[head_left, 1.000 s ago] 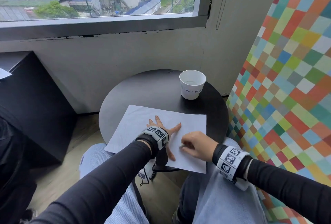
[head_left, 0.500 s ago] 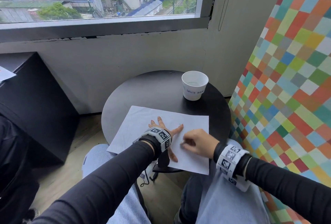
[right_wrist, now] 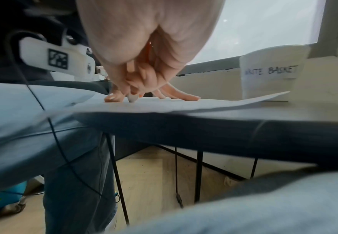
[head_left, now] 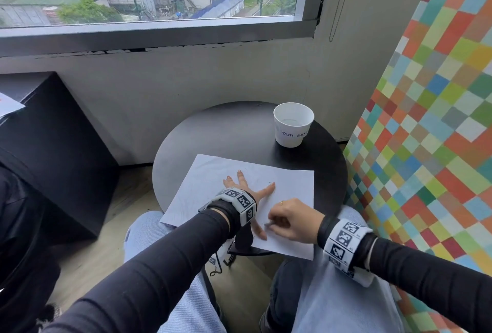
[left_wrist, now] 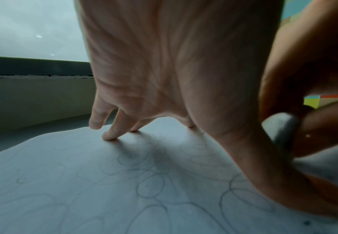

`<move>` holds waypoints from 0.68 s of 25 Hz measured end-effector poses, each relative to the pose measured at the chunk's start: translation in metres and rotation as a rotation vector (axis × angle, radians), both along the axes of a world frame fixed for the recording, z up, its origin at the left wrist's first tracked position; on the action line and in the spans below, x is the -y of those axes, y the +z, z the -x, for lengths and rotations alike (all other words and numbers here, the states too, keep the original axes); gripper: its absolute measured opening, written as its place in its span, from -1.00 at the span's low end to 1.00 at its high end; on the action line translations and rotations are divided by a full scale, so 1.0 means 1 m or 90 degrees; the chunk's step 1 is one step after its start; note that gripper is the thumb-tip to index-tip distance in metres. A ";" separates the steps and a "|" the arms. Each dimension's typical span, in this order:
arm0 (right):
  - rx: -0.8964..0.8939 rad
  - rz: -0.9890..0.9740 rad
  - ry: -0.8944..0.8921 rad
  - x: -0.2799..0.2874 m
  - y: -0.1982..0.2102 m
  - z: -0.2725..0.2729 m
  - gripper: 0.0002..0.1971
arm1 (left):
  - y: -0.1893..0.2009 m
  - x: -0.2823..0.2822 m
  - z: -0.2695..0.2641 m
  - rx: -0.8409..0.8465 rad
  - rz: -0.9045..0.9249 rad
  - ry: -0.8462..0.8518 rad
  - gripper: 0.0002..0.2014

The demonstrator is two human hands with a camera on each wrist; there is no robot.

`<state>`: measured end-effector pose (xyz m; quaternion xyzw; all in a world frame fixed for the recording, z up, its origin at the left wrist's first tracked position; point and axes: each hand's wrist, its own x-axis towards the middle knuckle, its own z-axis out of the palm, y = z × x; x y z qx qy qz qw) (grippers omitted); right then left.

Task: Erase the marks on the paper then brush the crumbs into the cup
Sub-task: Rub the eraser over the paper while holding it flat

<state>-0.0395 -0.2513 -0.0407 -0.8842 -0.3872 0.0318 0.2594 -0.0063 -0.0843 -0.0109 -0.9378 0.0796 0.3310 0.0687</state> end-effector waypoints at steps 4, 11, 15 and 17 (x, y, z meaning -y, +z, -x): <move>0.052 -0.029 -0.102 0.013 0.005 -0.025 -0.81 | -0.006 -0.001 -0.002 0.011 -0.005 -0.004 0.42; 0.035 -0.021 -0.075 0.010 0.001 -0.021 -0.81 | -0.009 0.000 -0.004 0.011 -0.014 -0.006 0.44; 0.044 -0.026 -0.052 0.004 0.001 -0.015 -0.81 | -0.005 -0.003 -0.001 0.032 -0.022 -0.030 0.42; 0.008 -0.012 0.009 0.001 -0.002 -0.009 -0.81 | -0.006 -0.004 -0.001 0.036 -0.017 -0.035 0.44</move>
